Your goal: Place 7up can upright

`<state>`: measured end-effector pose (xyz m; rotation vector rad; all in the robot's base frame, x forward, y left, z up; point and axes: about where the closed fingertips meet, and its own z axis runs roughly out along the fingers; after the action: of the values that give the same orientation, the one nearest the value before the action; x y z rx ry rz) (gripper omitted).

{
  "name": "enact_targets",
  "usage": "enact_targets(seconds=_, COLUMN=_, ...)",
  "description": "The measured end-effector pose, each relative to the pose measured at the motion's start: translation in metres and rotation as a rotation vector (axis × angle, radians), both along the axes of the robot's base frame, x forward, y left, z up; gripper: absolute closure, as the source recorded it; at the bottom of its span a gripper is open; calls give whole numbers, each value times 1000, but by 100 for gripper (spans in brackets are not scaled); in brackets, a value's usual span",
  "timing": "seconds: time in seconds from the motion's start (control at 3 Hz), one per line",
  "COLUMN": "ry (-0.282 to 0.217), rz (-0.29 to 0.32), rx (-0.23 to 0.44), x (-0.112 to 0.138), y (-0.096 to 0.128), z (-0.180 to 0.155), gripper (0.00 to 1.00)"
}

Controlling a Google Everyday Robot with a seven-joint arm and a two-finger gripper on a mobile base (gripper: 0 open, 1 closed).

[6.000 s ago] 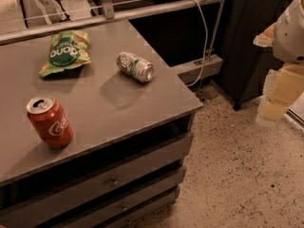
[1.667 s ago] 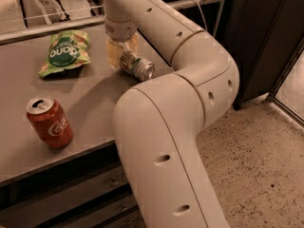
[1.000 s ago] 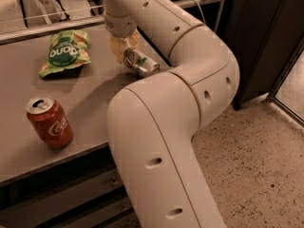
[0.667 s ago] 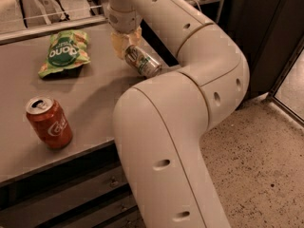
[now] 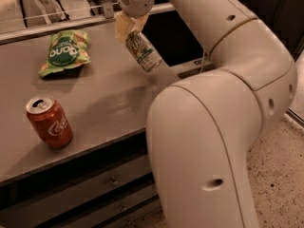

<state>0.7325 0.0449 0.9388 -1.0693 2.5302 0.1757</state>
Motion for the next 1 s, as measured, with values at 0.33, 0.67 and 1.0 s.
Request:
enact_targets(seconds=0.33, ry=-114, rz=38, rx=107, x=-12, y=-12, z=26, gripper=100)
enact_targets(seconds=0.67, ry=-236, rz=72, rx=210, x=-51, y=-37, z=21, gripper=100)
enact_targets(seconds=1.0, ry=-235, rz=85, rx=217, x=-51, y=-35, z=20, gripper=100)
